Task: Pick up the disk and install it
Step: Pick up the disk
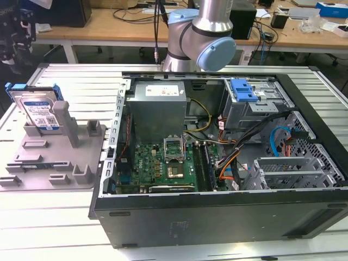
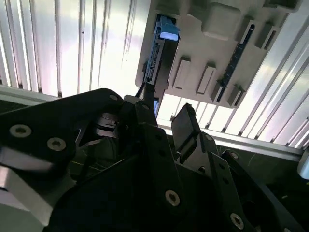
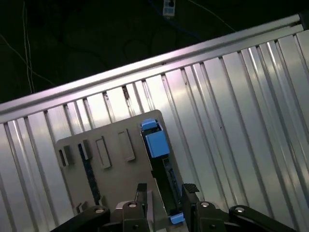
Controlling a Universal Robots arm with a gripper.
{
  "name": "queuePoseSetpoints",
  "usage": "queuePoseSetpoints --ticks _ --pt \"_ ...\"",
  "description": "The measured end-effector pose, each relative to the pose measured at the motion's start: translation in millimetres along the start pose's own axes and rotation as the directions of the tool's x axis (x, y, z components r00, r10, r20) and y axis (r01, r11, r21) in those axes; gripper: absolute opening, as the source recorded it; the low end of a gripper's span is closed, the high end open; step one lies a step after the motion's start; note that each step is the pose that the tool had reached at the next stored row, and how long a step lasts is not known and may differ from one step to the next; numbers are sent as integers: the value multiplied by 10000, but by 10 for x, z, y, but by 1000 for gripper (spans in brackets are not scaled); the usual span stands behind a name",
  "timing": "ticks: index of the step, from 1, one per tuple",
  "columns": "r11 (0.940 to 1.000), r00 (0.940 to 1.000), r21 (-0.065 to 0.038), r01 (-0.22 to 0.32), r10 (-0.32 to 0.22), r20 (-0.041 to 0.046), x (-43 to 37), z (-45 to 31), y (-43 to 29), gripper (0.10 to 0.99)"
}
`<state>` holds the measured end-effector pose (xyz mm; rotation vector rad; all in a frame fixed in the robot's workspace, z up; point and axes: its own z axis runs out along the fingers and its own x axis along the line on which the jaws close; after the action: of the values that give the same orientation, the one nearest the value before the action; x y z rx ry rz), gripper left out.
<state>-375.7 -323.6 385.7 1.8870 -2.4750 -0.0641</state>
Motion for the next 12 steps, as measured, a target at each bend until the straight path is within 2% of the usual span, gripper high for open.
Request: queuePoseSetpoints --ticks 5,7,9,12 --pt "9938 9938 -5 1108 -1108 -58 0 0 0 420" --pt "9882 9881 -9 1534 -1534 -81 0 0 0 420" --pt "9780 9779 -16 2088 -2088 -111 0 -1 2 420" --pt "9776 9775 -15 2106 -2106 -112 3 1 13 420"
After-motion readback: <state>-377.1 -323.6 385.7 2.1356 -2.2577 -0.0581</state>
